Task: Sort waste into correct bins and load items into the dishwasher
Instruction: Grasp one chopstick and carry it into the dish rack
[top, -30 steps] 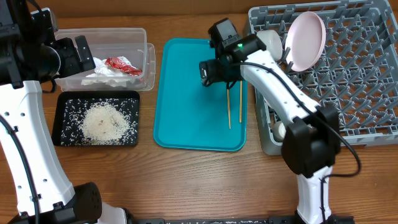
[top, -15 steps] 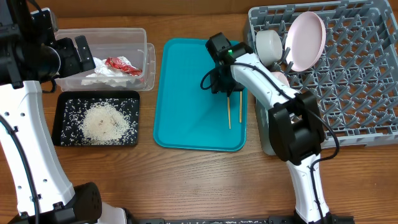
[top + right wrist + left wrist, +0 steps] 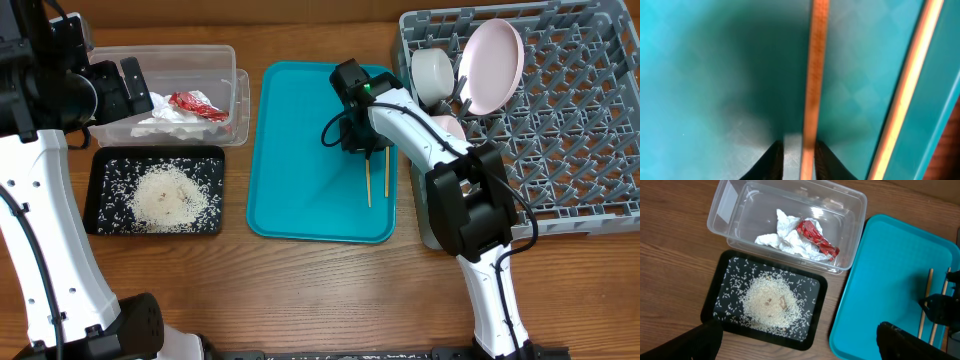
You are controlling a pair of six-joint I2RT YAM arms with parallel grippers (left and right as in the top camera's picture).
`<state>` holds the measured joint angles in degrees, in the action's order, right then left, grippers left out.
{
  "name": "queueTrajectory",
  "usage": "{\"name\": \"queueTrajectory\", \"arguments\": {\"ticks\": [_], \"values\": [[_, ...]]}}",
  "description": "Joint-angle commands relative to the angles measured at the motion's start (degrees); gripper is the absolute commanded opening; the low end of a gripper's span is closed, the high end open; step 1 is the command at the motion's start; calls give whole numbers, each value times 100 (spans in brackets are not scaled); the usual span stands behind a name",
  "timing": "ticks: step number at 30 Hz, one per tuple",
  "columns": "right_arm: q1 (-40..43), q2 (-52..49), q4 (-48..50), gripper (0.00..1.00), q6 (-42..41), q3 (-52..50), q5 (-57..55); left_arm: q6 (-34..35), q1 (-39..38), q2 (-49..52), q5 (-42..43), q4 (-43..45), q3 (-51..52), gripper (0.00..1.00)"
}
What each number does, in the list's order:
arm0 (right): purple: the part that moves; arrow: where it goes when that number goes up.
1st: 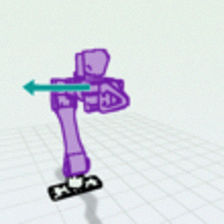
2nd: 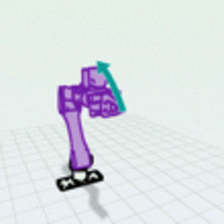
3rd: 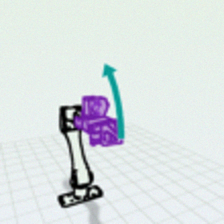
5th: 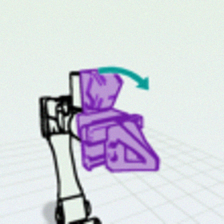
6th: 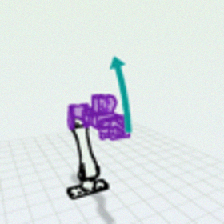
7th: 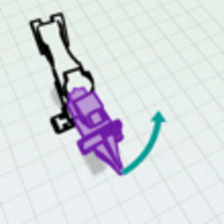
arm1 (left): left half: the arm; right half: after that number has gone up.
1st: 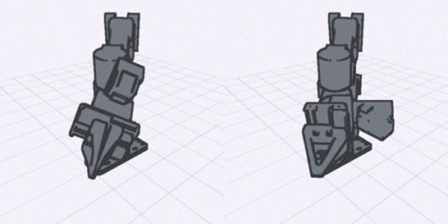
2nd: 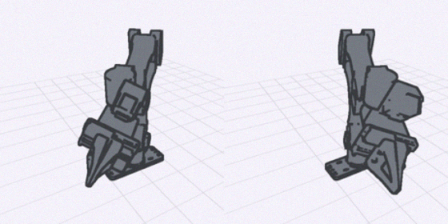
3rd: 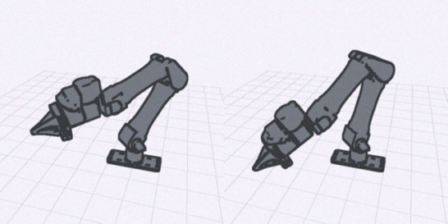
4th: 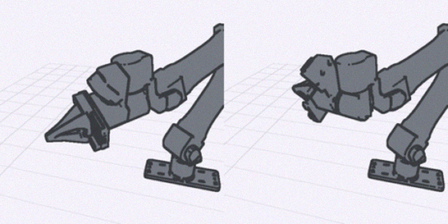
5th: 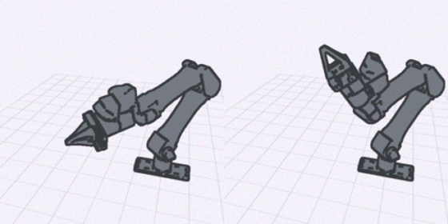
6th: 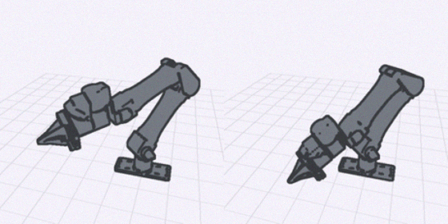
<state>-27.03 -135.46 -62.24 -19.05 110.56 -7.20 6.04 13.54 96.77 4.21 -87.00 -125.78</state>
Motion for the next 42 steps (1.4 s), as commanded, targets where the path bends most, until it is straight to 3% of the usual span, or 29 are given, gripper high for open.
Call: {"name": "queueTrajectory", "arguments": {"ticks": [1, 6, 12, 22, 27, 36, 42], "values": [[2, -142, -157, 18, -55, -227, 164, -4, -4, 33, -33, 28, 2, 100], [2, -138, -413, 4, -98, -177, 245, -4, -4, 33, -35, 28, 2, 100], [9, -57, -885, 4, -90, 525, 317, -4, -4, 33, -33, 28, 2, 100], [20, 597, -2726, 4, 151, 3080, -267, -4, -4, 33, -33, 28, 2, 100], [61, 1169, -3300, 4, 146, 3707, -804, -4, -4, 33, -33, 28, 2, 100], [452, 2304, -3482, 4, 726, 3659, -1075, -7, -4, 33, -33, 28, 2, 100], [1165, 2835, -3482, 4, 981, 2804, -1075, -4, -4, 33, -33, 28, 2, 100]]}}
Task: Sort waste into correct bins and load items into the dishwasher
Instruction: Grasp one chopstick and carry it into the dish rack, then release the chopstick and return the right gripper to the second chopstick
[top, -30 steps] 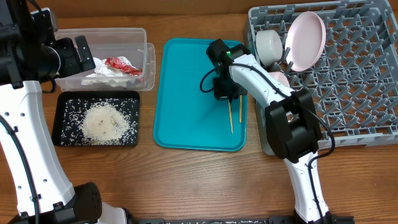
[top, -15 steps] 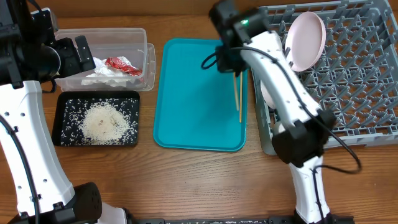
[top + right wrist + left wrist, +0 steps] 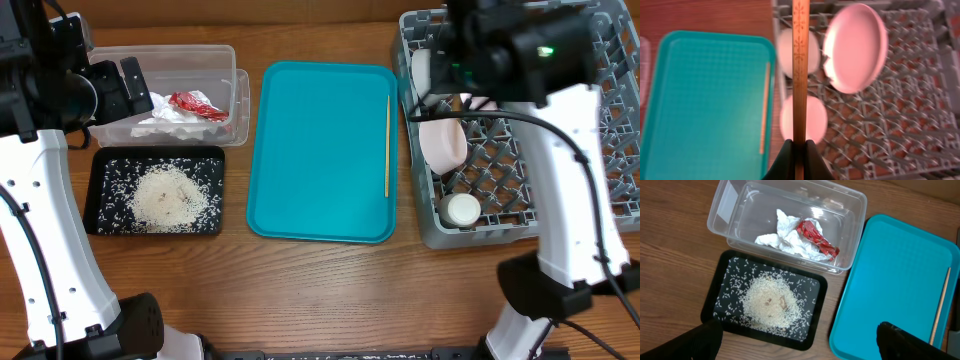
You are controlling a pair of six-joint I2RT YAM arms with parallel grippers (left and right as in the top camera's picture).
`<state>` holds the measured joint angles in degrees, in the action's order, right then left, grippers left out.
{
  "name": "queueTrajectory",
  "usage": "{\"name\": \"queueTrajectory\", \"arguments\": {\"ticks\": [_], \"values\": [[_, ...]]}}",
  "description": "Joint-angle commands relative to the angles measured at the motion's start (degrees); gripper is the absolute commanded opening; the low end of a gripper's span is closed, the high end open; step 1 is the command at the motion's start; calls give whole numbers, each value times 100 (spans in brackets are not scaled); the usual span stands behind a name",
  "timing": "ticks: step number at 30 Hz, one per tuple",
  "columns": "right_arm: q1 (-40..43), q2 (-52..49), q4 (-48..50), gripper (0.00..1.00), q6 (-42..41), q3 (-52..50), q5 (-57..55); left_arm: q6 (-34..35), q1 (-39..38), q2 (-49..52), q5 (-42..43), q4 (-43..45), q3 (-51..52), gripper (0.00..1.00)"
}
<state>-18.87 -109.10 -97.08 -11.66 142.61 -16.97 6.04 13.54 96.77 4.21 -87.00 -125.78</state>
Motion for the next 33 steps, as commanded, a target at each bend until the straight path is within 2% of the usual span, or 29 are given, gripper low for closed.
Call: {"name": "queueTrajectory", "arguments": {"ticks": [1, 7, 14, 23, 27, 29, 33], "values": [[461, 221, 2, 4, 282, -525, -98, -4, -4, 33, -35, 28, 2, 100], [1152, 227, 247, 4, 885, -1543, -146, -4, -4, 33, -33, 28, 2, 100], [1646, 227, 1403, 4, 1613, -3289, -129, -4, -4, 33, -33, 28, 2, 100], [1853, 227, 2282, 5, 1661, -4837, -52, -7, -4, 33, -33, 28, 2, 100], [1851, 227, 2361, 19, 1659, -4937, 160, -4, -4, 33, -35, 28, 2, 100], [1851, 227, 2356, 31, 1665, -4922, 378, -4, -4, 33, -35, 28, 2, 100], [1851, 227, 2350, 34, 1663, -4913, 474, -4, -4, 33, -33, 28, 2, 100]]}}
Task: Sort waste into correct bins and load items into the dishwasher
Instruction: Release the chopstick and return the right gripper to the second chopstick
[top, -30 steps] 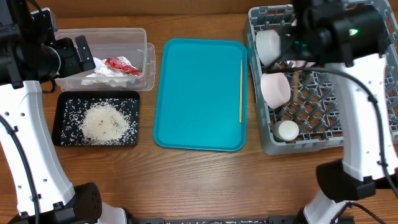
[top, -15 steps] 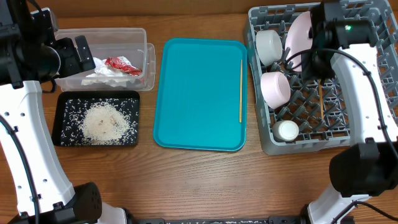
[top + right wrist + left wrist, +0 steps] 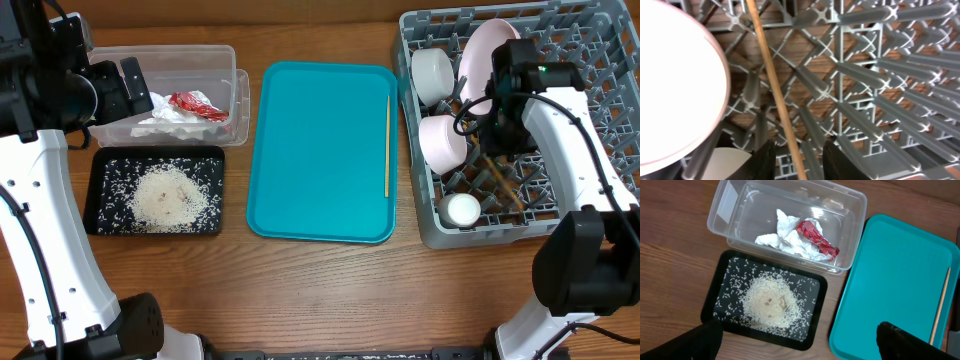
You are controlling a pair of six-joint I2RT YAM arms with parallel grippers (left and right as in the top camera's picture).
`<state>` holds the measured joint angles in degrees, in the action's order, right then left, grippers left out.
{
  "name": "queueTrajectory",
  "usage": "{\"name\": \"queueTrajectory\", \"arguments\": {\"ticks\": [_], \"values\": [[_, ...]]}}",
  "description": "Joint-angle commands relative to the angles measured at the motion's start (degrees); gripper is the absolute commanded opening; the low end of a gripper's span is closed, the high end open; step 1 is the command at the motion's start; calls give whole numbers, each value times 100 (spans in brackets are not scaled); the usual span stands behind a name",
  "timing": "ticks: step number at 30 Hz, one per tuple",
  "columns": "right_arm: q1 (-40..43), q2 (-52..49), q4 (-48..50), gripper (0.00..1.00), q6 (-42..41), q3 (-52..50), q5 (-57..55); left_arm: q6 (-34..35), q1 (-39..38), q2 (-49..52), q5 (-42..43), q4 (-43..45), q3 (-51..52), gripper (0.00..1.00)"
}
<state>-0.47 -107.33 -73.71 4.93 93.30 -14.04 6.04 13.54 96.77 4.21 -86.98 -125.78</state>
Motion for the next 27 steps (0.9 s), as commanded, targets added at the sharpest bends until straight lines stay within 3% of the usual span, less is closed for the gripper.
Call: {"name": "queueTrajectory", "arguments": {"ticks": [1, 7, 11, 14, 18, 22, 27], "values": [[11, 50, -4, 34, 4, 42, 236, -4, -4, 33, -35, 26, 2, 100], [-2, 50, -426, 38, 7, 800, 1379, -4, -4, 33, -33, 26, 2, 100], [-184, 50, -935, 53, 7, 1700, 2031, -4, -4, 33, -33, 26, 2, 100], [-459, 50, -1051, 72, 4, 2256, 2396, -4, -4, 33, -35, 26, 2, 100], [-951, 50, -455, 80, 0, 2441, 3416, -4, -4, 33, -33, 26, 2, 100], [-1467, -63, 457, 77, -605, 2238, 3206, -4, -4, 33, -35, 26, 2, 100], [-1937, -466, 675, 67, -1239, 2138, 2229, -7, -4, 33, -33, 26, 2, 100]]}}
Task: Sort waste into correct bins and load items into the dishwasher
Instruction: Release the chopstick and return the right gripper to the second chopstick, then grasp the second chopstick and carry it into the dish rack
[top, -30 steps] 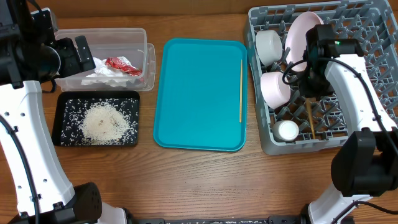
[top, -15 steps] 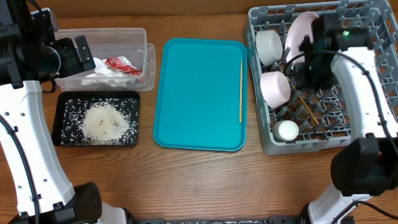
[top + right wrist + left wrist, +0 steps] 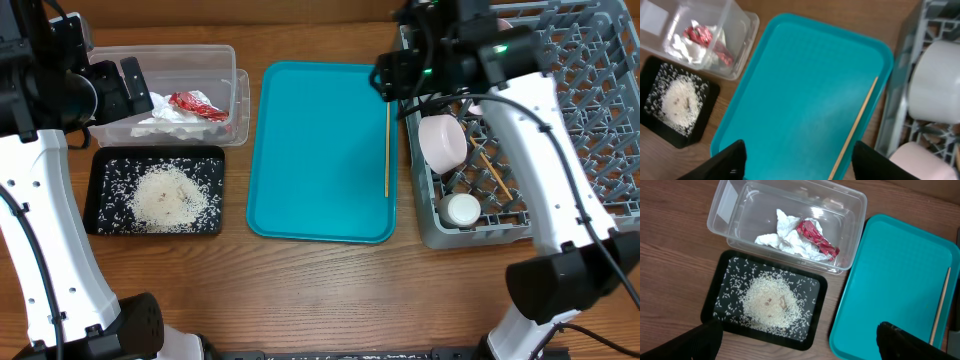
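Observation:
One wooden chopstick (image 3: 387, 145) lies along the right edge of the teal tray (image 3: 315, 150); the right wrist view shows the same chopstick (image 3: 855, 127) below the camera. A second chopstick (image 3: 490, 170) rests slanted in the grey dish rack (image 3: 580, 130), beside a pink bowl (image 3: 443, 140). My right gripper (image 3: 802, 162) hangs open and empty high above the tray's right side. My left gripper (image 3: 800, 342) is open and empty, high over the black rice tray (image 3: 765, 302) and the clear bin (image 3: 790, 225).
The clear bin holds crumpled white paper (image 3: 785, 242) and a red wrapper (image 3: 817, 239). The rack also holds a white bowl (image 3: 940, 82), a white cup (image 3: 463, 208) and a pink plate mostly behind my right arm. Bare wood lies in front of the tray.
My right gripper was low inside the rack with the chopstick between its fingers. It is now raised over the tray's right edge, open and empty, and that chopstick lies in the rack.
Two chopsticks lay on the tray and my right gripper was down on one of them. Then it held that chopstick above the rack, then stood low in the rack with it. Now the chopstick rests in the rack. My left arm stayed still throughout.

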You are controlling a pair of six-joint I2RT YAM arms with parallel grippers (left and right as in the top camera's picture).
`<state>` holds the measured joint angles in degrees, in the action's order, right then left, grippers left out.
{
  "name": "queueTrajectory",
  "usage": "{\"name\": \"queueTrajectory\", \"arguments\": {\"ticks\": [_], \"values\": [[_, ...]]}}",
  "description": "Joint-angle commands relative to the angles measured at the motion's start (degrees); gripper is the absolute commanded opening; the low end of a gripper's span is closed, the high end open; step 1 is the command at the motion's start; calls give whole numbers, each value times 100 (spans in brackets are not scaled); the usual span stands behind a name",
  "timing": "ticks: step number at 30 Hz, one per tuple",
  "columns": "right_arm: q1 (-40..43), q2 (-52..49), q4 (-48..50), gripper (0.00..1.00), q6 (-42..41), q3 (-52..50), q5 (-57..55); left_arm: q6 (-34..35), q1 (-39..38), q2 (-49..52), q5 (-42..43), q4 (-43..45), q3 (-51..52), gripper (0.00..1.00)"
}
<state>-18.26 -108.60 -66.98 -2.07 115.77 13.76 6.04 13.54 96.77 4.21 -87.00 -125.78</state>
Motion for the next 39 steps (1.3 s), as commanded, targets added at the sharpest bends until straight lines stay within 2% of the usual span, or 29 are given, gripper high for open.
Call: {"name": "queueTrajectory", "arguments": {"ticks": [1, 4, 8, 19, 24, 29, 39], "values": [[-238, -466, -17, 65, -573, -109, -643, -4, -4, 33, -35, 28, 2, 100], [-461, -918, -92, 62, -640, -109, -1113, -4, -4, 33, -33, 28, 2, 100], [-605, -1419, -181, 63, -933, -109, -1937, -4, -4, 33, -35, 28, 2, 100], [-612, -2280, -133, 57, -1043, -111, -2280, -7, -4, 33, -33, 28, 2, 100], [-612, -2531, -98, 51, -1073, -111, -2387, -4, -4, 33, -33, 28, 2, 100], [-610, -2708, -101, 51, -1167, -118, -2728, -4, -4, 33, -33, 28, 2, 100], [-612, -2811, 37, 51, -1169, -348, -2723, -7, -4, 33, -35, 28, 2, 100]]}}
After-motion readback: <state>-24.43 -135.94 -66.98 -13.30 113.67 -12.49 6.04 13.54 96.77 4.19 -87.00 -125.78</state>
